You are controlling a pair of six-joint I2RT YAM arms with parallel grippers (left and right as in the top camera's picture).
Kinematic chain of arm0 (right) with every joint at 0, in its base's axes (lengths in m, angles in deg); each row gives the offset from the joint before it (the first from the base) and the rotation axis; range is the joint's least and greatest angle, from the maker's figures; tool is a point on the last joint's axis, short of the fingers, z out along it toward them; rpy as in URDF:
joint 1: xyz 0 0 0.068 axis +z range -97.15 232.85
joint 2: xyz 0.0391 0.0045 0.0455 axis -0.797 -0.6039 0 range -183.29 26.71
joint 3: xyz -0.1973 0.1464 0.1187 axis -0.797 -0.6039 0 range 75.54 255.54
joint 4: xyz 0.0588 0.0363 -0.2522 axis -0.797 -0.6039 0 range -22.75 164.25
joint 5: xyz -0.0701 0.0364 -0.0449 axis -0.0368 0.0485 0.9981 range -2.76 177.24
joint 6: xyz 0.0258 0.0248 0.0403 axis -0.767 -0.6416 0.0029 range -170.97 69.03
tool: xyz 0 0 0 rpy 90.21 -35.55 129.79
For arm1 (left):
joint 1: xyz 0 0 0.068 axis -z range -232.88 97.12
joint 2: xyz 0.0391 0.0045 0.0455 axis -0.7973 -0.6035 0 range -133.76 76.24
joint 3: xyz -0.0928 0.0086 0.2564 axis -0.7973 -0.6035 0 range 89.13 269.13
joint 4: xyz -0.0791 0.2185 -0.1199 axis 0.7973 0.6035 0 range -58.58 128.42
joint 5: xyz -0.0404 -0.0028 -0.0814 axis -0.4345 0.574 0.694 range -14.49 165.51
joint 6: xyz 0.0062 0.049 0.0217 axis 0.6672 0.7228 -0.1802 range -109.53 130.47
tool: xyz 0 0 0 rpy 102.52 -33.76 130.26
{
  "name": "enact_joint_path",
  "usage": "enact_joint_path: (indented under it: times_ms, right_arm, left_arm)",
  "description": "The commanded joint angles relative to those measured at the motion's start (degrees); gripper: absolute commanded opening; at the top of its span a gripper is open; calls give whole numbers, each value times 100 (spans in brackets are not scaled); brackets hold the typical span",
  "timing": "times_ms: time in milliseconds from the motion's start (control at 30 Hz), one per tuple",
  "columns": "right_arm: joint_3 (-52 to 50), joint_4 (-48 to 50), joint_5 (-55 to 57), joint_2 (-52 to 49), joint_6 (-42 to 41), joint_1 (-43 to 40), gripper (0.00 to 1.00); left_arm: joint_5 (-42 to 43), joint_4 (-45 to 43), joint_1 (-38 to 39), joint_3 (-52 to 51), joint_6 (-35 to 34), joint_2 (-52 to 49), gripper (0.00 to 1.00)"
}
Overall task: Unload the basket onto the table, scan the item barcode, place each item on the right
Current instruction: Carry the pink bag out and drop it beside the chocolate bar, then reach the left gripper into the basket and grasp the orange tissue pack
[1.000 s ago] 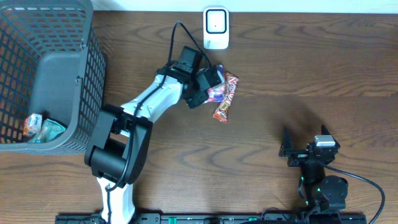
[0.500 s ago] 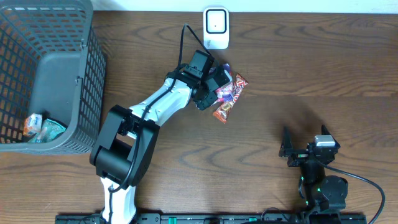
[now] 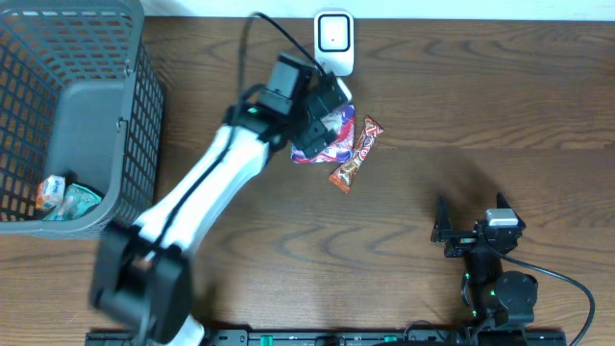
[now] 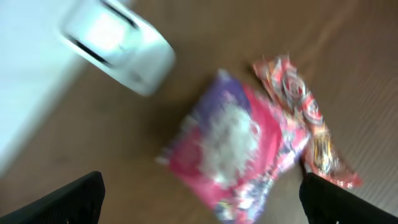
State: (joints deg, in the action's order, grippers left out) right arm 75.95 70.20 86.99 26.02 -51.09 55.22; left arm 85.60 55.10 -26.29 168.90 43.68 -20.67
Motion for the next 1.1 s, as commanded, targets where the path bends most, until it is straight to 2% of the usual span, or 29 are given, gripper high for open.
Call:
enact_joint_path:
  times_ms: [0,100,167,267,333,467,600,733,833,967,1067]
  right_arm:
    - [-11,-24,-4,35,83,31,99]
    - [-11,-24,-4,35,83,31,99]
    - [-11,-24,-7,35,83,31,99]
    - [-11,-24,-7,35,83,31,99]
    - [-11,-24,-7,35,83,31,99]
    - [-11,-26,-4,35,83,31,99]
    - [-11,-24,-7,35,83,31,99]
    - [-11,-24,-4,35,83,31,99]
    - [-11,-24,-4,35,83,31,99]
    - [-11,-26,-7,35,83,31,99]
    - [-11,-24,-7,35,83,31,99]
  left_arm:
    - [-52,-192,-120,42,-2,732,100]
    - [-315,-763,-358,42,-7,1381,100]
    - [-804,-1338,-656,42,-116,1740,100]
    - [-1596,-2293,-1333,44,-1010,2120,99]
    - [-1808,-2684,-1923,55,-1432,2277,99]
    - [-1834,-2638,-3331,101,-2039,2358,98]
    - [-1829,-1895,-4529,101,-2455,2188,98]
    - [-1832,-758,-5285,98,-2387,1810,98]
    - [-1829,-125,-5569,4,-1729,1410,98]
    - [-1829,76,-5554,-354,-870,1038,98]
    - [-1834,186,-5512,-535,-562,820,98]
